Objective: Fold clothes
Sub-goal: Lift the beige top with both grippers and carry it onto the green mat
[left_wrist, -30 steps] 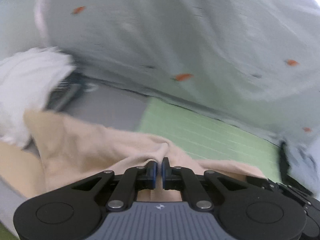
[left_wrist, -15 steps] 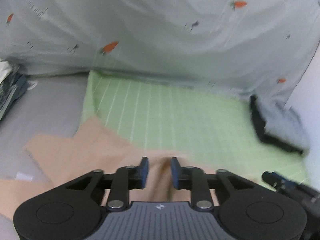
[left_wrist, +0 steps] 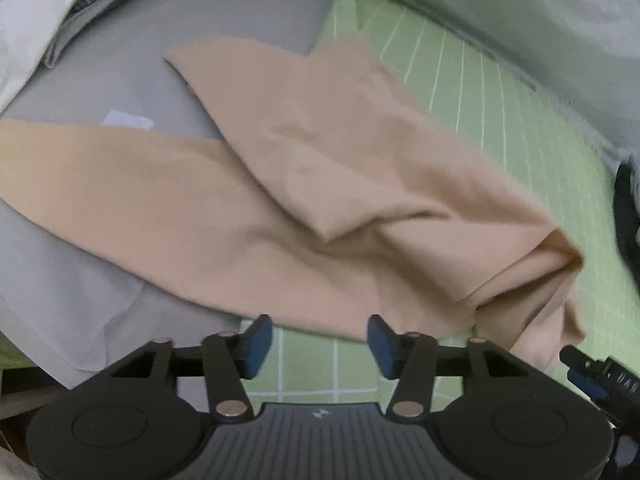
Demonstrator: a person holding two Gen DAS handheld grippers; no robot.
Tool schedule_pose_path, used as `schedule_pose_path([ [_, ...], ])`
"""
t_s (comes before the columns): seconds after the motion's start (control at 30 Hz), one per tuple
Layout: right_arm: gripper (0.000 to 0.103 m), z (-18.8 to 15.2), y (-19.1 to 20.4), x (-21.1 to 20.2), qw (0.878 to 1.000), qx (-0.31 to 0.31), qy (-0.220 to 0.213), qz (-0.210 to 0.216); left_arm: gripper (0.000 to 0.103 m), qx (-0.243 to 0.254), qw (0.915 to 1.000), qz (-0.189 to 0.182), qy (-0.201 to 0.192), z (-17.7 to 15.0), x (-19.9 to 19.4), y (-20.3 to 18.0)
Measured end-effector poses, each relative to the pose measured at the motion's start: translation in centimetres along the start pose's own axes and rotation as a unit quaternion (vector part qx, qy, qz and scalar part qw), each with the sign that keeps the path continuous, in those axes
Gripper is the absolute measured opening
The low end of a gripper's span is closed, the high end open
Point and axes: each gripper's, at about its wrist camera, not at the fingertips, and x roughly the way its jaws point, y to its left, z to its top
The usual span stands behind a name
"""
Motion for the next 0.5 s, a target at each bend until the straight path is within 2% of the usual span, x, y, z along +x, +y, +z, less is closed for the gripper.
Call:
schedule_pose_path([
  [0.1,0.055,-0.7,-1.2,1.1,0.997,0.064,0.028,0.022,0.063,-0.009,0.9991,-0.034,0.022,0.0,1.2,-0.1],
  [0.27,0.069,-1.6,-3.2,1.7,0.984,0.162,0.035,0.070,0.064,-0.063,0.9902,-0.114,0.051,0.3,2.9,0.1],
  [0.37,0.070,-2.3,-4.0,1.5,0.971,0.213,0.037,0.098,0.064,-0.093,0.9856,-0.128,0.059,0.4,3.9,0.1],
  [0.5,0.070,-3.3,-4.6,1.5,0.955,0.262,0.045,0.129,0.066,-0.098,0.9864,-0.122,0.050,0.2,4.2,-0.8],
])
